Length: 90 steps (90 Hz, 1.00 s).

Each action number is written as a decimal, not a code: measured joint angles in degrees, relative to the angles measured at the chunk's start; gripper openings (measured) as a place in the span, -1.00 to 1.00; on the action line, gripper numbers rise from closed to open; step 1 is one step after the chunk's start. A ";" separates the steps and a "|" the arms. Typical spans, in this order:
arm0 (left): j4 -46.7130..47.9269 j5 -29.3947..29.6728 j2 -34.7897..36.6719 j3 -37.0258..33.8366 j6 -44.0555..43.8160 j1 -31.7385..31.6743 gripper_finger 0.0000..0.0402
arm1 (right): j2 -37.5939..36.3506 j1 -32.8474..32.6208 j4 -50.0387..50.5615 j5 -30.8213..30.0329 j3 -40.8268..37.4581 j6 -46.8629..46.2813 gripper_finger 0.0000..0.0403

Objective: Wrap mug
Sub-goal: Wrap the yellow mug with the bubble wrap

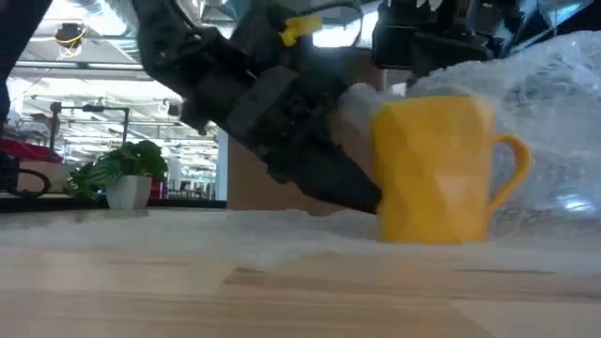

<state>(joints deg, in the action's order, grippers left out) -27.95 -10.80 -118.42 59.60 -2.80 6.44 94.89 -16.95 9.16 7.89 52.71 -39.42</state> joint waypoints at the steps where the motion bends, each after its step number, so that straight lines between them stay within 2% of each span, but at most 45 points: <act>1: 0.01 0.07 -0.20 0.33 0.06 0.02 -0.12 | 0.00 -0.01 1.21 -0.10 0.44 0.22 -1.00; 9: 0.74 0.84 -0.62 2.07 1.63 0.49 -0.12 | 0.11 -0.02 8.44 -0.34 2.92 0.81 -1.00; 16: 1.69 1.03 0.03 2.54 3.05 1.09 -0.12 | 0.09 0.05 10.55 -0.02 3.08 0.90 -1.00; 42: 15.41 -0.03 6.37 2.68 9.21 3.69 -0.12 | 1.35 0.11 12.48 3.03 3.13 2.12 -1.00; 50: 16.38 0.11 8.24 2.68 10.38 4.62 -0.12 | 2.42 0.14 11.47 4.26 3.23 2.24 -1.00; 90: 15.38 11.80 12.45 2.64 18.01 9.36 -0.12 | 4.76 -0.03 7.27 4.10 2.69 3.45 -1.00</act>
<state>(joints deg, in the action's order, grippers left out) -12.58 1.00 -105.97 62.24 15.21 15.80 99.66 -16.99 16.42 11.99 55.40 -35.97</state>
